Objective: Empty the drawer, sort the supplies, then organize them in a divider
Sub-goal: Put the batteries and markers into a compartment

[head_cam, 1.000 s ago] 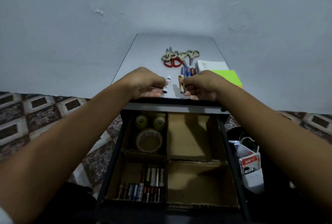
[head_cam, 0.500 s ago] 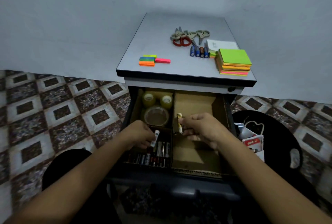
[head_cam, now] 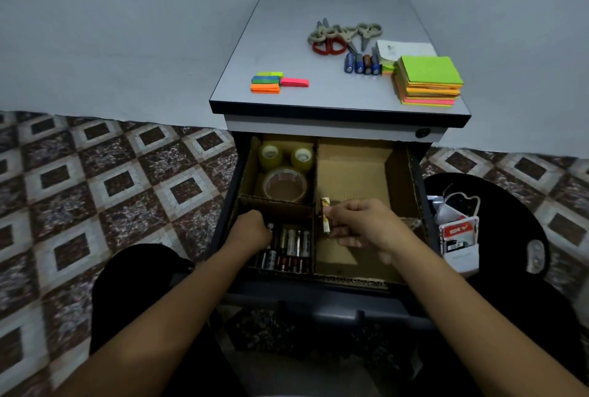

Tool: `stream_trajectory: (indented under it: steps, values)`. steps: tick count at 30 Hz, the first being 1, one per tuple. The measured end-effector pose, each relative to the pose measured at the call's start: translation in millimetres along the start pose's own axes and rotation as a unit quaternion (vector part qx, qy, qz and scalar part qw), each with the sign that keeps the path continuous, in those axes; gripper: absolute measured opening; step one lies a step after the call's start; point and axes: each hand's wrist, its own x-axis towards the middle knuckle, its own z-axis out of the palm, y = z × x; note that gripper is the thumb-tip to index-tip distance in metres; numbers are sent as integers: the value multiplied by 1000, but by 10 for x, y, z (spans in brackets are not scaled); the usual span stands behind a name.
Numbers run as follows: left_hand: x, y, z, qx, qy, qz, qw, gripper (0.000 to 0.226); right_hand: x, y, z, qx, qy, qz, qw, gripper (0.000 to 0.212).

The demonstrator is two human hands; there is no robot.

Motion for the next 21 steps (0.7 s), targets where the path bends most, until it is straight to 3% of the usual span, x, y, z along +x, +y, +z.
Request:
stream_trajectory:
  steps: [10,14,17,21]
  values:
    - [-21,19,-42,32,-19,2,999,33,-13,123,14,19,-5,10,1000,10]
    - [-157,51,-132,30,-13,38,999,17,11,156,67,9,0,9,1000,10]
    - [-356,37,-310,1,78,98,992,26,53,149,167,-7,-6,-11,1000,9]
    - [-403,-123,-505,-51,247,213,944,23,146,107,405,-63,-32,-39,997,14]
